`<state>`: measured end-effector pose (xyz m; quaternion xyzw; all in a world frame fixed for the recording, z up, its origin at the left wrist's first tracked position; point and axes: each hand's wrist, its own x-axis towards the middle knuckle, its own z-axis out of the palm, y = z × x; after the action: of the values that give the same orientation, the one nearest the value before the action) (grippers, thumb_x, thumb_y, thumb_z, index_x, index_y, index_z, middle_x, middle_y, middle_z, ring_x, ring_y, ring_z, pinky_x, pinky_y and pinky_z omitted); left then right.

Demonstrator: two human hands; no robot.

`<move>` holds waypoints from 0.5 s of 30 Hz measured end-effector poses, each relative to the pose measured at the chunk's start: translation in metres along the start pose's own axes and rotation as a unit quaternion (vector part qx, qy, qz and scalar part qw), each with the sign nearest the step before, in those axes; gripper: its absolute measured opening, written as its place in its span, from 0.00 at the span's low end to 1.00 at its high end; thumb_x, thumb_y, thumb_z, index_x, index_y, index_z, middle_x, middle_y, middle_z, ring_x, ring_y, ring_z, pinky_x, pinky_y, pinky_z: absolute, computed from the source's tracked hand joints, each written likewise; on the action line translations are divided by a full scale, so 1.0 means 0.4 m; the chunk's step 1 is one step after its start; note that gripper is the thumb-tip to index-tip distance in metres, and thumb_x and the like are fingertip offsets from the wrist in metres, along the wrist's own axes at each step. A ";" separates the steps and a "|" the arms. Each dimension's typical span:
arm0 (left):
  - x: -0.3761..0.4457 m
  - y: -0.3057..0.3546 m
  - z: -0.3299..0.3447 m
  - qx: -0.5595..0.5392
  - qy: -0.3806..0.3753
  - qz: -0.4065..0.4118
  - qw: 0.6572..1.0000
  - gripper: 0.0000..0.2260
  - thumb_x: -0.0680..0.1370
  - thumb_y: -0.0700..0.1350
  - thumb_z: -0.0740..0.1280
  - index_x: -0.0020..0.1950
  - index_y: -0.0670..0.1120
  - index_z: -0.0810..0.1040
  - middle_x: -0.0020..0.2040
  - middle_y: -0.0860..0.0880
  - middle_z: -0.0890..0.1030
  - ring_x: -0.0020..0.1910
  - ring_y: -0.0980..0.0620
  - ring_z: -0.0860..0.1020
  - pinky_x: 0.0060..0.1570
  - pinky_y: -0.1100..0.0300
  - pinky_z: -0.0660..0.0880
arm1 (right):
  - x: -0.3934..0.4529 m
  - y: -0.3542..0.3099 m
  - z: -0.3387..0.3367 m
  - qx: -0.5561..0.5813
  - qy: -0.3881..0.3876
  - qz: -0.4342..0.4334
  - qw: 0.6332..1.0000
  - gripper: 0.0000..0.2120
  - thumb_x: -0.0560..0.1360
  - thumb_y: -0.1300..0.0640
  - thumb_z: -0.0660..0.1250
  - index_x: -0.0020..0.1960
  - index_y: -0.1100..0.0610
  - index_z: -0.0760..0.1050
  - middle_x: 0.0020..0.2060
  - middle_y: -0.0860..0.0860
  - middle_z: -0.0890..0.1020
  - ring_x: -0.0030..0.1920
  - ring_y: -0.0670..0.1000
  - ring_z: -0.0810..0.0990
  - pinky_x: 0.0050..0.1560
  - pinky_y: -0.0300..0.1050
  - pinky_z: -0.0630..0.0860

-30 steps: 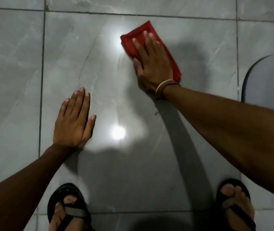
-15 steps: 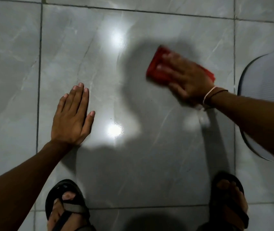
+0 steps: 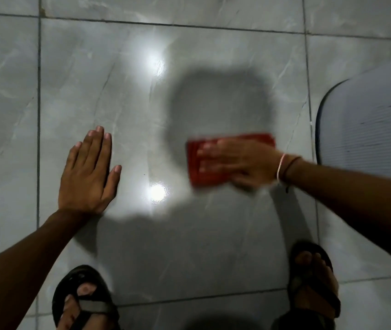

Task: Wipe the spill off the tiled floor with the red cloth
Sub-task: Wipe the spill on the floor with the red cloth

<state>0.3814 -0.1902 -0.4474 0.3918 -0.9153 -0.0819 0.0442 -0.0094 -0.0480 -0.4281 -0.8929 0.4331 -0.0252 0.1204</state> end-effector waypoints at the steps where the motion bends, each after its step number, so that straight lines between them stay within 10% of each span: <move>1: 0.001 0.004 -0.002 0.000 -0.003 -0.001 1.000 0.31 0.84 0.53 0.52 0.85 0.40 0.54 0.86 0.39 0.56 0.85 0.43 0.53 0.83 0.45 0.51 | 0.008 0.058 -0.020 -0.015 0.042 0.107 0.993 0.27 0.82 0.50 0.61 0.80 0.55 0.66 0.81 0.62 0.65 0.82 0.62 0.62 0.81 0.62 0.63; 4: 0.002 0.007 -0.013 0.001 -0.015 -0.007 1.000 0.31 0.84 0.53 0.53 0.85 0.39 0.55 0.85 0.39 0.56 0.85 0.43 0.53 0.83 0.45 0.51 | 0.122 0.083 -0.041 -0.003 0.153 0.469 0.870 0.28 0.85 0.46 0.55 0.83 0.51 0.58 0.84 0.59 0.60 0.84 0.60 0.57 0.84 0.63 0.57; 6: 0.003 0.010 -0.018 -0.002 -0.022 -0.007 1.000 0.31 0.84 0.52 0.53 0.85 0.39 0.55 0.86 0.39 0.55 0.85 0.43 0.53 0.83 0.45 0.52 | 0.210 -0.015 -0.023 0.001 0.162 0.564 0.810 0.29 0.86 0.44 0.52 0.85 0.51 0.53 0.85 0.60 0.55 0.85 0.59 0.53 0.85 0.61 0.53; 11: 0.003 0.012 -0.019 0.000 -0.023 -0.010 1.000 0.32 0.84 0.52 0.53 0.85 0.39 0.55 0.86 0.40 0.56 0.85 0.43 0.53 0.83 0.45 0.52 | 0.083 -0.351 0.086 0.046 0.032 0.161 0.985 0.31 0.85 0.44 0.57 0.84 0.52 0.54 0.84 0.60 0.56 0.85 0.60 0.50 0.85 0.62 0.54; 15: 0.003 0.010 -0.017 0.000 -0.024 -0.008 1.000 0.32 0.84 0.52 0.53 0.85 0.39 0.54 0.86 0.40 0.55 0.85 0.43 0.52 0.83 0.43 0.53 | -0.002 -0.207 0.061 0.024 -0.019 0.010 0.999 0.29 0.81 0.46 0.61 0.81 0.50 0.65 0.82 0.57 0.65 0.84 0.58 0.60 0.84 0.61 0.56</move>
<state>0.3787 -0.1893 -0.4399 0.3969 -0.9130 -0.0916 0.0213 0.0573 0.0064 -0.4321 -0.8858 0.4390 -0.0175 0.1497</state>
